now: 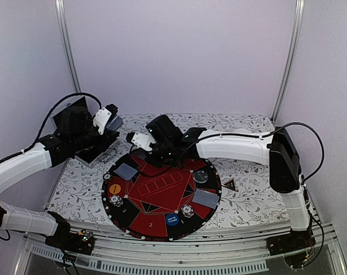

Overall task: Distribute texas hold em gaming equipment
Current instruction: Flop the poker card in the community card area.

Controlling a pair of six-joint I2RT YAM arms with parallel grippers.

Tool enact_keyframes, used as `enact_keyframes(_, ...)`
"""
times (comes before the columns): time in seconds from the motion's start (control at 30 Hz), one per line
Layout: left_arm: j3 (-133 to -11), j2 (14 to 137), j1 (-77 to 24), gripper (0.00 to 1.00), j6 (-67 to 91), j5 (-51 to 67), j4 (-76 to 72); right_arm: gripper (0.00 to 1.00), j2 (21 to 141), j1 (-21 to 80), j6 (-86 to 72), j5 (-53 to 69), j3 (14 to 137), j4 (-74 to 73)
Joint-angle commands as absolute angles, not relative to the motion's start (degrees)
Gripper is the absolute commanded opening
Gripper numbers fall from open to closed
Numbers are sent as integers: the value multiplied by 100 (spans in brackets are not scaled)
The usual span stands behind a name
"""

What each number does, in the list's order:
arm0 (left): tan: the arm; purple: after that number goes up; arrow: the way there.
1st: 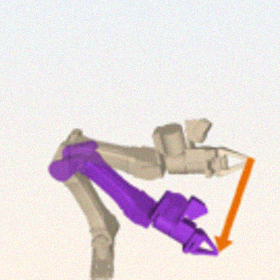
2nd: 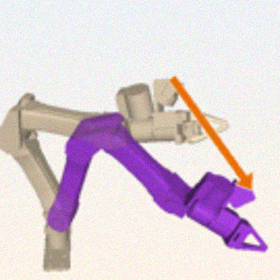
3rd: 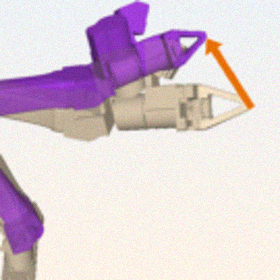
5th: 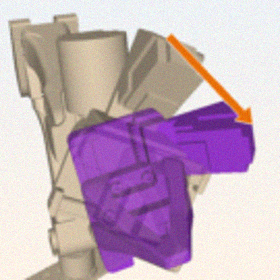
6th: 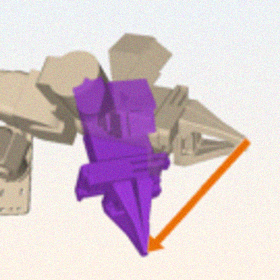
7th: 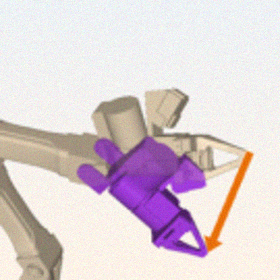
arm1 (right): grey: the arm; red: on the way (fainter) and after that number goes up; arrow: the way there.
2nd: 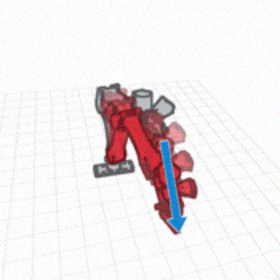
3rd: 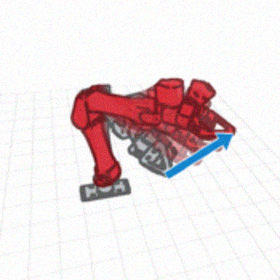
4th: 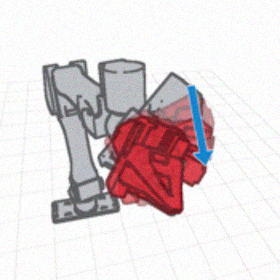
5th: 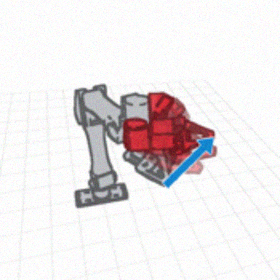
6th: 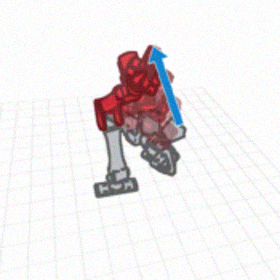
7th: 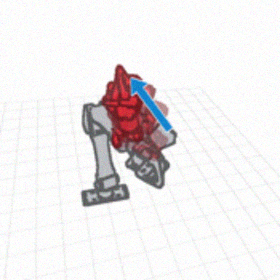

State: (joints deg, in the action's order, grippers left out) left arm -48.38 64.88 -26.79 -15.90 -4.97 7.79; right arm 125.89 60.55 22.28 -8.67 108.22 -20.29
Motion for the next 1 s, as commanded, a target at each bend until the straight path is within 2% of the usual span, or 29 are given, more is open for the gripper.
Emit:
enact_keyframes(0.0, -4905, 6342, -2602, 42, -1542, -496, 580, 2, 13220, 6596, 4151, -1992, 10907, -1565)
enact_keyframes(0.27, -4887, 6294, -2571, 43, -1547, -421, 554, 2, 13657, 6778, 5213, -2431, 10738, -1281)
enact_keyframes(0.4, -4888, 6286, -2553, 43, -1538, -363, 562, 2, 13518, 6903, 5558, -2032, 10350, -1457)
enact_keyframes(0.97, -4888, 6276, -2523, 43, -1529, -291, 571, 2, 13760, 7268, 5552, -1469, 10867, -2783)
